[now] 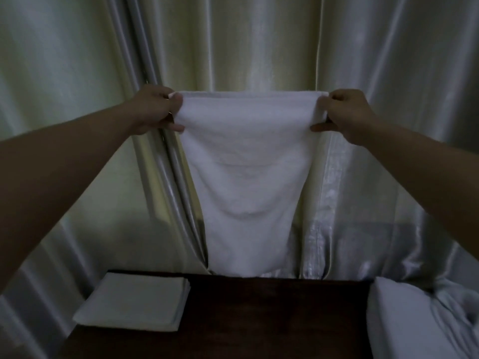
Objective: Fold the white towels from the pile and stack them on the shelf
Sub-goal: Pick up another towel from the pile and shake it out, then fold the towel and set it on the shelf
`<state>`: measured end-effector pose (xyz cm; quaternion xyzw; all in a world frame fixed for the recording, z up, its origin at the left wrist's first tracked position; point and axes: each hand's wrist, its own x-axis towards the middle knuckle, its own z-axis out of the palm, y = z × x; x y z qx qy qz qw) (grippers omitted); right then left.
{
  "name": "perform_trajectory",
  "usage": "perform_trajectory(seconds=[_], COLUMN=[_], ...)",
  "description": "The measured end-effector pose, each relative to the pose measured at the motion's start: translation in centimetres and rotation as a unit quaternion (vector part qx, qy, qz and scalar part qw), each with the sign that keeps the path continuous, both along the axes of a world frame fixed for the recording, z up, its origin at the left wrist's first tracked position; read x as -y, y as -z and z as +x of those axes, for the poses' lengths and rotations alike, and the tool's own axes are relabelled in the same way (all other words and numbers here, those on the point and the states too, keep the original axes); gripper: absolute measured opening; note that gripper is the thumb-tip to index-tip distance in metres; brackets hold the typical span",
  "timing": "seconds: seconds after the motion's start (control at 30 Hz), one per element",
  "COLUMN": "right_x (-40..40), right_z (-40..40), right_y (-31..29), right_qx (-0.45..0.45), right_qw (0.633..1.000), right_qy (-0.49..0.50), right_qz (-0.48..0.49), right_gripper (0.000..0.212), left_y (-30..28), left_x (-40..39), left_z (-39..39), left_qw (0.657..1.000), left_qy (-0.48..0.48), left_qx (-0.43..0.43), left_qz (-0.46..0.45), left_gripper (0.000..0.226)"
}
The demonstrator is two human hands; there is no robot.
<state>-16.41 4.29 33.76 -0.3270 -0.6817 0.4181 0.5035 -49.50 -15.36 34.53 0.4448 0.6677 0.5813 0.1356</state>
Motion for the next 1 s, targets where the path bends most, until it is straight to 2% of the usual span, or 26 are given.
perform_trajectory(seconds=[0.07,0.13,0.23,0.47,0.6,0.7,0.73,0.8,0.87,0.9,1.0], right_x=[0.4,0.9,1.8,5.5,9.1,11.4,12.2,13.8,15.4,16.1,18.2], right_z=[0.6,1.4,2.7,6.8,9.1,10.7,11.2,12.1,12.8,13.2,14.0], right_y=[1.6,3.4,6.4,12.0,14.9,18.4,19.7,22.5,25.6,27.1,31.6], right_qx=[0.008,0.014,0.016,0.069,0.096,0.118,0.123,0.133,0.158,0.172,0.209], right_qw=[1.0,1.0,0.999,0.992,0.979,0.965,0.96,0.949,0.939,0.934,0.92], right_qy=[-0.008,-0.008,-0.012,-0.062,-0.105,-0.126,-0.128,-0.126,-0.136,-0.143,-0.143], right_qz=[-0.011,-0.018,-0.027,-0.089,-0.147,-0.197,-0.219,-0.257,-0.272,-0.277,-0.299], right_gripper=[0.012,0.023,0.016,0.025,0.019,0.021,0.023,0.026,0.027,0.029,0.032], left_y=[1.4,3.0,5.9,12.7,16.4,19.9,21.3,24.7,28.3,30.0,34.7], left_x=[0.7,1.4,2.8,7.9,11.3,14.3,15.0,16.1,17.2,17.9,19.9], left_z=[0.3,0.5,1.0,3.6,5.3,6.0,6.2,6.7,7.4,7.7,8.4], left_qw=[1.0,1.0,0.999,0.993,0.99,0.985,0.985,0.98,0.973,0.968,0.953], left_qy=[0.005,0.013,0.025,0.064,0.091,0.106,0.104,0.122,0.136,0.143,0.16], left_qx=[0.005,0.009,0.007,0.001,-0.011,0.001,0.017,0.045,0.078,0.082,0.078], left_qz=[-0.011,-0.024,-0.048,-0.098,-0.11,-0.133,-0.137,-0.15,-0.172,-0.19,-0.245], left_gripper=[0.025,0.03,0.039,0.035,0.032,0.061,0.063,0.05,0.021,0.022,0.06])
